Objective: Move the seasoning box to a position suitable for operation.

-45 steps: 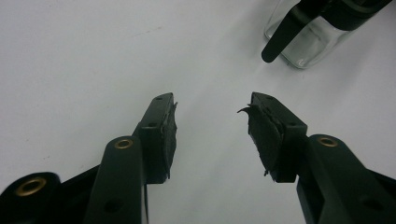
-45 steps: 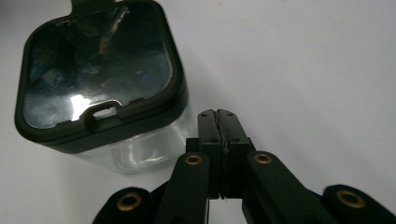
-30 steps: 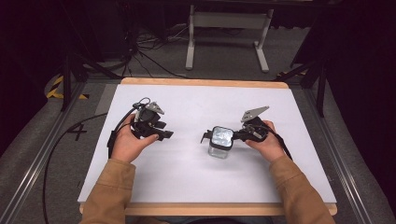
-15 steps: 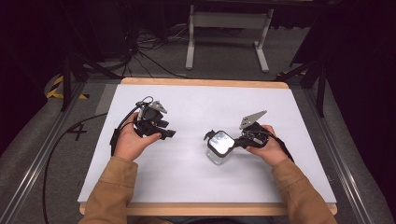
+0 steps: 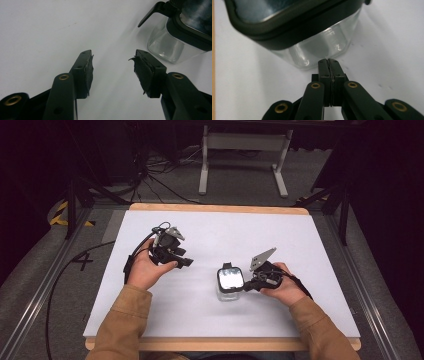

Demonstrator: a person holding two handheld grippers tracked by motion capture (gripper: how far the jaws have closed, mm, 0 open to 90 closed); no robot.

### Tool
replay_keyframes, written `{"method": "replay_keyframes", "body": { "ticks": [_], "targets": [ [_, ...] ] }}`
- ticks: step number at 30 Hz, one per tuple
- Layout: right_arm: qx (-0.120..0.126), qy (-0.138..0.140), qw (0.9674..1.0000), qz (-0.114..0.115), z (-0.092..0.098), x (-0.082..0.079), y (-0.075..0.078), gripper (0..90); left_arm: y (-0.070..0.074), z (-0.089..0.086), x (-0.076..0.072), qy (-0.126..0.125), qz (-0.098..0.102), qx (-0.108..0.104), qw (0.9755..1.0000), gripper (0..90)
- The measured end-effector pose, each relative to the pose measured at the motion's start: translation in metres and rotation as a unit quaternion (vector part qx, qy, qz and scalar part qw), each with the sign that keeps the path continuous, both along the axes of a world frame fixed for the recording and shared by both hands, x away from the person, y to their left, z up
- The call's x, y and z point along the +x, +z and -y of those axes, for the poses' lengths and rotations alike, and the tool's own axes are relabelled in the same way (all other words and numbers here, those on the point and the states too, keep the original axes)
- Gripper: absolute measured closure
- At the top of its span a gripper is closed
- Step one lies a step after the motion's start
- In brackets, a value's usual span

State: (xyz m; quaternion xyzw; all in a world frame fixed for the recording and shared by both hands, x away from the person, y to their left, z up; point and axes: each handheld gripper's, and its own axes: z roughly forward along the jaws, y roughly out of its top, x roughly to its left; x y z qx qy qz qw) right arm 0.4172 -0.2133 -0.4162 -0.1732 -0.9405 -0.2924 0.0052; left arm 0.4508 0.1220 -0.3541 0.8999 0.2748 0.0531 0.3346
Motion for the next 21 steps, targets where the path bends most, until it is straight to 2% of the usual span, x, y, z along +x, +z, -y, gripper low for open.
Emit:
{"method": "replay_keyframes", "body": {
  "ticks": [2,8,10,13,15,19,21],
  "targets": [
    [-0.003,0.019,0.9998,-0.008,-0.008,-0.004,-0.001,90.0,0.000,0.000,0.000,0.001,0.000,-0.001,1.0000,49.6],
    [-0.006,0.023,0.9997,-0.008,-0.012,-0.007,-0.001,90.0,0.000,-0.003,-0.001,0.004,0.000,-0.004,1.0000,49.7],
    [0.002,0.022,0.9997,-0.006,-0.009,-0.005,0.001,90.0,0.001,-0.003,-0.001,0.002,0.000,-0.002,1.0000,49.6],
    [0.009,0.003,0.9999,0.000,-0.002,-0.004,0.008,90.0,0.003,-0.006,-0.002,0.002,0.000,-0.009,1.0000,49.6],
    [0.016,-0.012,0.9998,0.009,0.004,-0.003,0.014,90.0,0.004,-0.006,-0.003,0.000,0.000,-0.024,0.9997,50.3],
    [0.038,-0.035,0.9983,0.026,0.019,-0.001,0.028,90.0,0.010,-0.006,-0.008,-0.020,-0.001,-0.059,0.9980,57.0],
    [0.047,-0.041,0.9976,0.030,0.023,-0.002,0.032,90.0,0.015,-0.003,-0.011,-0.035,-0.002,-0.065,0.9973,59.4]
  ]
}}
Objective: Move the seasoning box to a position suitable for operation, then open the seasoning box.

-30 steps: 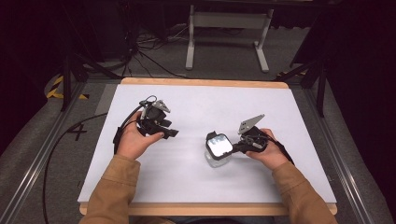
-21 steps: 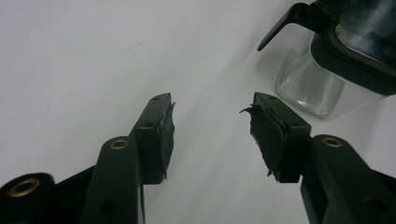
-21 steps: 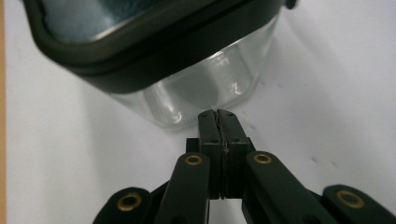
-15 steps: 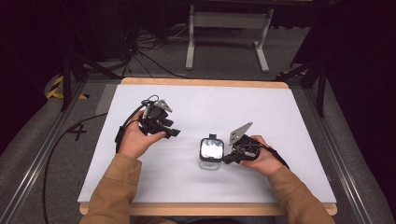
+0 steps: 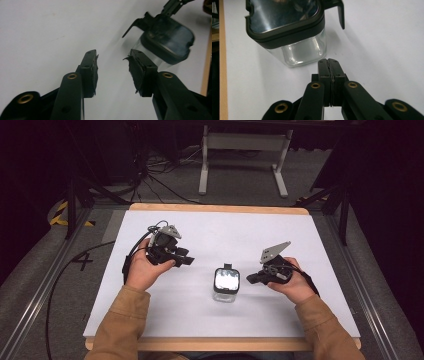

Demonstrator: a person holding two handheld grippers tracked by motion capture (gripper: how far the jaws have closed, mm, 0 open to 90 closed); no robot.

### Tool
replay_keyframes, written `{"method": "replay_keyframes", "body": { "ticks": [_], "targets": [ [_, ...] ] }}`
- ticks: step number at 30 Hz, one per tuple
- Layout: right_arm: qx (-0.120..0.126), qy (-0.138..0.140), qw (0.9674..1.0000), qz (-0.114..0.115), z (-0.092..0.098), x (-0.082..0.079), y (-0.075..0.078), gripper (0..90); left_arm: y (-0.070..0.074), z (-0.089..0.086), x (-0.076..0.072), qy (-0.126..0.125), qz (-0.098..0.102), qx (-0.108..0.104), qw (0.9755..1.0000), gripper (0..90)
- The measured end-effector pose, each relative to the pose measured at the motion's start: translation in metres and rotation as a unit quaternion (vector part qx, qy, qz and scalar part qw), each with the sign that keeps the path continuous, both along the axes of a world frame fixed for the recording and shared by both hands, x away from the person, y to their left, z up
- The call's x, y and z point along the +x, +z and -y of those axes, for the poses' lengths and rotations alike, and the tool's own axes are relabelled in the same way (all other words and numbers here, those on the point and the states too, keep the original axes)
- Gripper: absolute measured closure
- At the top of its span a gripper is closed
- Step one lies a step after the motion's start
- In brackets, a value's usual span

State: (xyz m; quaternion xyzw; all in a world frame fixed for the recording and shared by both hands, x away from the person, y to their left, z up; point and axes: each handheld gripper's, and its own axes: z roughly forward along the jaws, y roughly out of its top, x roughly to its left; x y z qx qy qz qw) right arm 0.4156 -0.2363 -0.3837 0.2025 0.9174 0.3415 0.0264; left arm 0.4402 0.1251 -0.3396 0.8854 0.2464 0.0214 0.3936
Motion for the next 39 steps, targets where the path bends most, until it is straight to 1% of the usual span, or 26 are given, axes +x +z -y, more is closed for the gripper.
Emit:
{"method": "replay_keyframes", "body": {
  "ticks": [1,3,4,5,7,8,10,11,12,16,18,20,21,24,25,27,28,29,32,34,35,36,37,38,39],
  "targets": [
    [0.004,-0.001,1.0000,0.002,0.002,0.000,0.002,90.0,0.002,0.002,-0.001,-0.006,-0.003,-0.002,1.0000,60.4],
    [0.008,-0.004,0.9999,0.005,0.005,-0.001,0.005,90.0,0.005,0.008,-0.004,-0.016,0.001,-0.013,0.9998,60.7],
    [0.011,-0.005,0.9999,0.006,0.006,-0.001,0.007,90.0,0.005,0.008,-0.004,-0.016,0.001,-0.013,0.9998,60.9],
    [0.013,-0.005,0.9999,0.008,0.007,-0.002,0.008,90.0,0.008,0.015,-0.007,-0.023,0.007,-0.016,0.9996,62.2],
    [0.016,-0.009,0.9998,0.012,0.010,-0.002,0.010,90.0,0.010,0.022,-0.007,-0.035,0.011,-0.019,0.9992,64.2],
    [0.016,-0.009,0.9998,0.012,0.010,-0.002,0.010,90.0,0.010,0.022,-0.007,-0.035,0.011,-0.019,0.9992,64.5],
    [0.019,-0.013,0.9996,0.013,0.013,-0.004,0.011,90.0,0.011,0.030,-0.007,-0.047,0.008,-0.011,0.9988,64.3],
    [0.019,-0.013,0.9996,0.013,0.013,-0.004,0.011,90.0,0.009,0.035,-0.006,-0.051,0.011,-0.015,0.9985,64.3],
    [0.020,-0.014,0.9996,0.014,0.014,-0.004,0.012,90.0,0.009,0.040,-0.005,-0.057,0.010,-0.011,0.9982,64.0],
    [0.023,-0.020,0.9995,0.013,0.019,-0.008,0.012,90.0,0.005,0.055,-0.001,-0.069,0.007,-0.006,0.9975,64.4],
    [0.023,-0.022,0.9994,0.011,0.021,-0.010,0.011,90.0,0.003,0.063,0.002,-0.081,0.005,0.001,0.9967,65.1],
    [0.024,-0.024,0.9994,0.011,0.023,-0.013,0.011,90.0,0.000,0.071,0.005,-0.090,-0.003,0.001,0.9959,65.6],
    [0.024,-0.025,0.9994,0.009,0.024,-0.014,0.011,90.0,-0.001,0.074,0.007,-0.098,-0.003,0.006,0.9952,65.6],
    [0.025,-0.027,0.9992,0.010,0.028,-0.016,0.010,90.0,-0.006,0.081,0.011,-0.097,-0.004,0.006,0.9953,66.4],
    [0.026,-0.030,0.9992,0.010,0.028,-0.017,0.010,90.0,-0.007,0.084,0.013,-0.095,0.001,0.004,0.9955,67.0],
    [0.026,-0.033,0.9991,0.009,0.031,-0.018,0.009,90.0,-0.008,0.087,0.016,-0.094,0.002,0.005,0.9955,70.9],
    [0.026,-0.035,0.9990,0.008,0.032,-0.019,0.009,90.0,-0.009,0.090,0.017,-0.093,0.003,0.000,0.9957,71.9],
    [0.025,-0.035,0.9990,0.008,0.032,-0.019,0.009,90.0,-0.010,0.092,0.019,-0.094,0.000,-0.001,0.9955,73.4],
    [0.025,-0.037,0.9990,0.008,0.033,-0.021,0.008,90.0,-0.013,0.098,0.021,-0.096,-0.003,0.000,0.9954,74.9],
    [0.025,-0.037,0.9990,0.009,0.034,-0.022,0.008,89.9,-0.015,0.102,0.022,-0.100,-0.002,0.001,0.9950,75.9],
    [0.025,-0.040,0.9988,0.007,0.035,-0.023,0.008,90.0,-0.015,0.104,0.023,-0.102,-0.002,0.004,0.9947,78.2],
    [0.025,-0.040,0.9988,0.007,0.035,-0.023,0.008,90.0,-0.015,0.105,0.023,-0.103,-0.003,0.005,0.9947,78.2],
    [0.026,-0.040,0.9988,0.007,0.035,-0.023,0.007,90.0,-0.014,0.106,0.023,-0.105,-0.003,0.012,0.9944,79.8],
    [0.025,-0.039,0.9989,0.009,0.036,-0.023,0.007,90.0,-0.016,0.108,0.023,-0.103,-0.002,0.009,0.9947,81.3],
    [0.025,-0.042,0.9988,0.006,0.036,-0.024,0.007,90.0,-0.016,0.108,0.023,-0.103,-0.004,0.009,0.9946,83.4]
  ]
}}
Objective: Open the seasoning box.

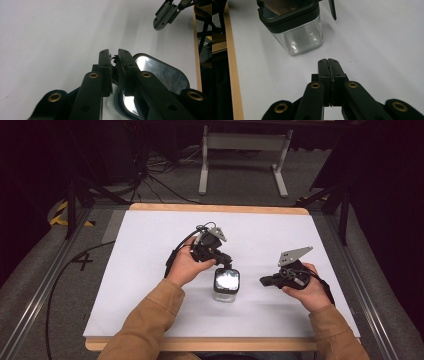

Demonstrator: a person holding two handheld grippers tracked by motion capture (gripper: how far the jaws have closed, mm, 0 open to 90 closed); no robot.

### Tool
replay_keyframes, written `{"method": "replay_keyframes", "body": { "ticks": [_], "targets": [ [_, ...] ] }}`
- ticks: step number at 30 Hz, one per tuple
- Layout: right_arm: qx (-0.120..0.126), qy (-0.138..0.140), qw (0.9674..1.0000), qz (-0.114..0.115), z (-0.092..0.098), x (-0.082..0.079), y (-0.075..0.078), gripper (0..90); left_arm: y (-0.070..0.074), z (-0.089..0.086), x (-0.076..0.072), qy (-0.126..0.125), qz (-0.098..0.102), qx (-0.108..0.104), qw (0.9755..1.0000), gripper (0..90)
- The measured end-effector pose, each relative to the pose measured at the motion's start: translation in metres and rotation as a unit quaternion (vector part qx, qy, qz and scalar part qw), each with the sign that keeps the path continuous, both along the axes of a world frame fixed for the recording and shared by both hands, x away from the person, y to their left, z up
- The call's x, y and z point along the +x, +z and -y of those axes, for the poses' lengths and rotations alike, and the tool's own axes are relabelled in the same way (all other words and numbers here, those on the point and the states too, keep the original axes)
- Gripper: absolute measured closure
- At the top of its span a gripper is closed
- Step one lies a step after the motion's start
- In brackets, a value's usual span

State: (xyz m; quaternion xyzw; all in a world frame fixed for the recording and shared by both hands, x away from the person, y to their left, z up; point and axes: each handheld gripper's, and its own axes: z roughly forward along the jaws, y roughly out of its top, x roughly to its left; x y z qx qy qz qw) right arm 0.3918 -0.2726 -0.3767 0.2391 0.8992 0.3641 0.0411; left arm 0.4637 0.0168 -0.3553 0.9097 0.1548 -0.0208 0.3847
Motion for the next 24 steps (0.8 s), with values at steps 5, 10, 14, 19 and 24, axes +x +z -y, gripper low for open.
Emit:
{"method": "replay_keyframes", "body": {
  "ticks": [5,10,14,19,24],
  "targets": [
    [0.001,0.001,1.0000,0.001,0.000,-0.001,-0.001,89.9,0.000,0.000,0.001,-0.005,-0.002,-0.001,1.0000,89.5],
    [0.001,0.004,1.0000,0.002,-0.003,-0.002,0.000,89.9,-0.001,0.000,0.001,-0.006,-0.002,-0.004,1.0000,89.7],
    [0.000,0.010,0.9999,0.003,-0.007,-0.003,0.001,89.9,-0.001,-0.001,0.002,-0.007,-0.006,-0.006,0.9999,89.8],
    [0.002,0.018,0.9998,0.006,-0.012,-0.005,0.002,89.9,-0.002,-0.001,0.004,-0.007,-0.015,-0.011,0.9998,89.9],
    [0.002,0.027,0.9996,0.009,-0.019,-0.008,0.003,90.0,-0.002,-0.002,0.004,-0.008,-0.016,-0.010,0.9998,90.0]
  ]
}}
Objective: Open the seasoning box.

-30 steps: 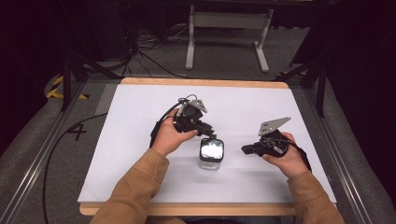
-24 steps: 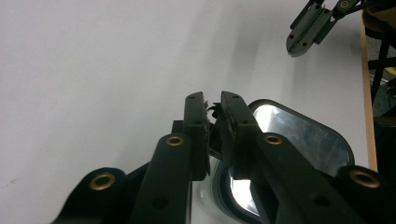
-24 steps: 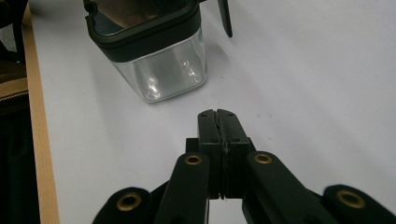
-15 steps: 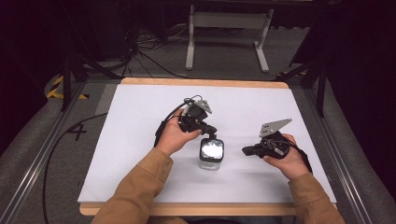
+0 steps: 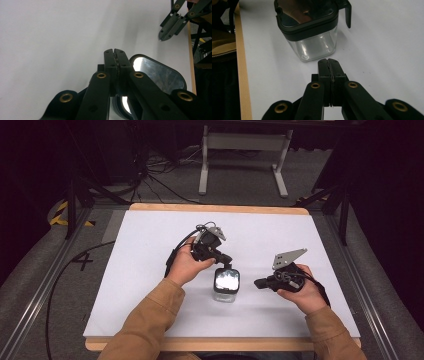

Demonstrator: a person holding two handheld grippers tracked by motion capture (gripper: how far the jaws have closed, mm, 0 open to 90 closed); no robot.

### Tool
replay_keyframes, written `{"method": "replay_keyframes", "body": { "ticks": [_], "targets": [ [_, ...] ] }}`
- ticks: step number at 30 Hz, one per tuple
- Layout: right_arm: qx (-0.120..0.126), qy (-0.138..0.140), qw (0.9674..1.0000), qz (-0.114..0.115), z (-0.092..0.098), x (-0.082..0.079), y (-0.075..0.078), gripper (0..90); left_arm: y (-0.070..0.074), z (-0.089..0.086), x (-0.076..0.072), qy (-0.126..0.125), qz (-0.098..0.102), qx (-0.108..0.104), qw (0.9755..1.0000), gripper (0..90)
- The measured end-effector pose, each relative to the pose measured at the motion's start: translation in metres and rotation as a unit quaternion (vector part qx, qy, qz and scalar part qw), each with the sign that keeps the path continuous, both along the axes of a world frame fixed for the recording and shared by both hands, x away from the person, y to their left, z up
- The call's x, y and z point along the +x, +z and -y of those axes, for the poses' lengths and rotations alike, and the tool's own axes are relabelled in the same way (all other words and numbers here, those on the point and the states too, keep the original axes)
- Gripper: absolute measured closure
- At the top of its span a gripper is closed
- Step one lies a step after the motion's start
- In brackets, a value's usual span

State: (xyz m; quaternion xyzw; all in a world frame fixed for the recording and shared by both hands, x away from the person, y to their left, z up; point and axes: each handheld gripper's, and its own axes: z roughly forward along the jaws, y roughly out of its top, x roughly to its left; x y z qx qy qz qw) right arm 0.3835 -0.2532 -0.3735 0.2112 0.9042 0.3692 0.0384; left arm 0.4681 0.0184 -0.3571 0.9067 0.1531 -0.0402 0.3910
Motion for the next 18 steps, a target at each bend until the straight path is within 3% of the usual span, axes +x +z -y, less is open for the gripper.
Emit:
{"method": "replay_keyframes", "body": {
  "ticks": [18],
  "targets": [
    [-0.002,0.027,0.9996,0.003,-0.018,-0.008,0.002,90.0,0.000,0.001,-0.001,0.004,0.005,0.004,1.0000,90.0]
  ]
}}
